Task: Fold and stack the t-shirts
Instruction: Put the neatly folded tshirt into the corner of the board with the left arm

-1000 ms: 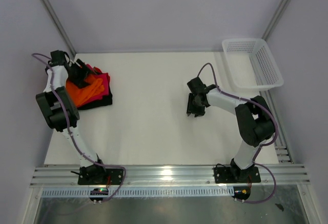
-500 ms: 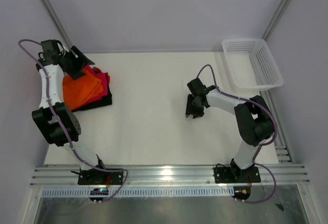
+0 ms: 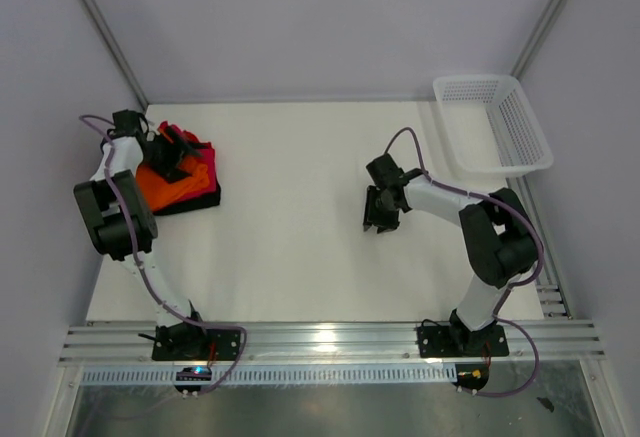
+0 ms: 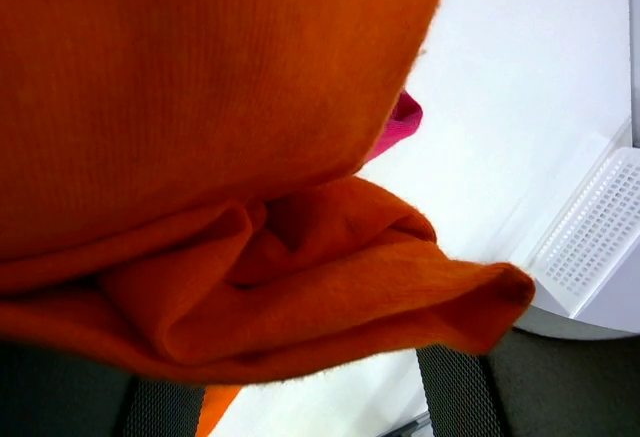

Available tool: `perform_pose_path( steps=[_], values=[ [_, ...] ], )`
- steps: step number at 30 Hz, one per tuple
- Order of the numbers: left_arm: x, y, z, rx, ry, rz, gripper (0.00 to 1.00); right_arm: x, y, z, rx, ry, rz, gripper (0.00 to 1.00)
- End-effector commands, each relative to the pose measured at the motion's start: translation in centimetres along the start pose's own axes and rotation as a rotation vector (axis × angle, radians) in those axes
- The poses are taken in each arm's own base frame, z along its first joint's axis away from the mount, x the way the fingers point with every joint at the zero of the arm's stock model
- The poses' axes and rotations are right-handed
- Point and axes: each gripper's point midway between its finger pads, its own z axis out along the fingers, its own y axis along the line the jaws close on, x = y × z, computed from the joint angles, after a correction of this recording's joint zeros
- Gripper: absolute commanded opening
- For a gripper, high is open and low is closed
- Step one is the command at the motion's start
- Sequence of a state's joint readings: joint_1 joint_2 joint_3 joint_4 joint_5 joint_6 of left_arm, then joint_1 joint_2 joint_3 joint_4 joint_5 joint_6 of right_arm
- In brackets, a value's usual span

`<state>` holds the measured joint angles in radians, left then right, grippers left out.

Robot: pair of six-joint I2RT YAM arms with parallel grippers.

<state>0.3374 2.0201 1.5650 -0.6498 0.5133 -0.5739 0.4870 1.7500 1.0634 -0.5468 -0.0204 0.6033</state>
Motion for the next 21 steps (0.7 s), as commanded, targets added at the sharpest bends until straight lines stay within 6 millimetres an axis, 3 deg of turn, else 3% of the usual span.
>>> perform_pose_path(
  steps=[1,5,10,12,15,18,21],
  values=[
    [1.5,1.6,1.6,-0.054,0.029,-0.026,0.71,-0.3,-0.2,-0.9,-0.004,-0.033,-0.011,0.44],
    [0.0,-2.2,-2.4,0.009,-0.071,0.025,0.72,-0.2,-0.3,-0.8,-0.003,-0.032,-0.017,0.44],
    [-1.2,-7.3,-10.0,0.072,-0.234,0.118,0.73,-0.5,0.0,-0.4,-0.004,-0.028,-0.017,0.44],
    [-2.1,-7.6,-12.1,0.041,-0.314,0.158,0.74,-0.5,0.1,-0.3,-0.009,-0.024,-0.017,0.44],
    [-3.8,-6.3,-14.5,-0.098,-0.432,0.190,0.74,-0.5,0.3,0.0,-0.014,-0.018,-0.017,0.44],
    [-5.0,-3.0,-15.5,-0.298,-0.481,0.174,0.74,-0.4,0.3,0.2,-0.019,-0.012,-0.019,0.44],
    [-5.5,-0.6,-14.9,-0.412,-0.475,0.175,0.74,-0.3,0.3,0.3,-0.019,-0.009,-0.020,0.44]
  ],
)
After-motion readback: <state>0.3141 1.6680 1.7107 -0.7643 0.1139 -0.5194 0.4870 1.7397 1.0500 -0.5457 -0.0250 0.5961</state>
